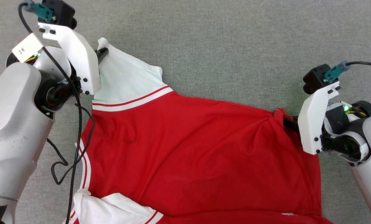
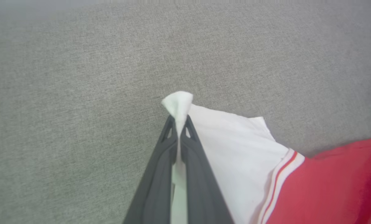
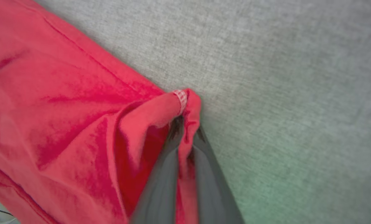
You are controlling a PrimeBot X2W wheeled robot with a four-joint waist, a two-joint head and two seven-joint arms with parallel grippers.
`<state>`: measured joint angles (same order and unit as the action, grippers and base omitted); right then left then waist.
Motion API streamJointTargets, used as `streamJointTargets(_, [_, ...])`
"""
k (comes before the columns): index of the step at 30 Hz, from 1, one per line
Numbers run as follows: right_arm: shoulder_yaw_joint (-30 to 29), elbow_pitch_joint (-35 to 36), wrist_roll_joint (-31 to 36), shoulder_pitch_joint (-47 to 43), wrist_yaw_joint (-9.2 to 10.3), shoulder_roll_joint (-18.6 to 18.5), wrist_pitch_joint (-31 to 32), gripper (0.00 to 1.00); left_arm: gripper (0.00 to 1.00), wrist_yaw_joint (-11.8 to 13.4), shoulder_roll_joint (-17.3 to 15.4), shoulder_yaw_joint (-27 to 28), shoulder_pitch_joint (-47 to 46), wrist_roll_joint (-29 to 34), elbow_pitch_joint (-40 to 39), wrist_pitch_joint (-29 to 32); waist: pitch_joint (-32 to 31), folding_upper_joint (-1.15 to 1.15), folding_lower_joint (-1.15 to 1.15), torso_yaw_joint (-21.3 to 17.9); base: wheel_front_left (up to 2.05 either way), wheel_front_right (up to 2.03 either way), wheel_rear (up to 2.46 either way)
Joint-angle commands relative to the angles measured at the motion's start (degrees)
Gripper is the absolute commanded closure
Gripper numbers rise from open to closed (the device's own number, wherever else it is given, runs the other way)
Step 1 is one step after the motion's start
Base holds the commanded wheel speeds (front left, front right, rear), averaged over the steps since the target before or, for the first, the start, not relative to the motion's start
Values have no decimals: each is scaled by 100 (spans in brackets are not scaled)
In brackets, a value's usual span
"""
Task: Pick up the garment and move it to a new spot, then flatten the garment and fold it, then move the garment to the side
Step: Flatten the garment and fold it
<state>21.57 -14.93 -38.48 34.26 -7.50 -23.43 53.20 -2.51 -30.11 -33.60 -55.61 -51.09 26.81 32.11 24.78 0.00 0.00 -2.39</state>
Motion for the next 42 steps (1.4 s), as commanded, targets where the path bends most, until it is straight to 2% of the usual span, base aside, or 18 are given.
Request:
streamJointTargets(1, [158, -216, -40, -134, 6, 82, -41, 100, 100, 5, -28, 33, 66, 33, 19, -86, -59, 0, 0, 1, 0, 0, 0])
streamJointTargets(7, [-371, -89, -19, 232, 6, 44, -648, 100, 100, 24, -75, 109, 177, 40, 85, -370, -336, 0, 0, 25, 0, 0, 0])
streamJointTargets(16, [-919, 85, 92, -283, 6, 46, -1287, 100, 100, 141, -272, 435, 816, -141, -172, -1045, -857, 0, 0, 114, 0, 0, 0])
streamJointTargets(22, [-1149, 290, 239, -977, 7, 5, -1747, 100, 100, 405, -489, 704, 1951, -358, -794, -1558, -1245, 0, 0, 165, 0, 0, 0])
streamJointTargets(30, [-1353, 480, 664, -2008, 7, 115, -2221, 100, 100, 1004, -696, 1013, 3790, -641, -1836, -2139, -1642, 0, 0, 245, 0, 0, 0])
streamJointTargets(35, [-1432, 596, 922, -2626, 7, 286, -2515, 100, 100, 1317, -662, 1021, 4804, -784, -2306, -2315, -1789, 0, 0, 301, 0, 0, 0])
streamJointTargets(42, [-1671, 619, 1229, -3368, 7, 627, -2919, 100, 100, 1504, -493, 804, 5730, -976, -2425, -2288, -1985, 0, 0, 363, 0, 0, 0])
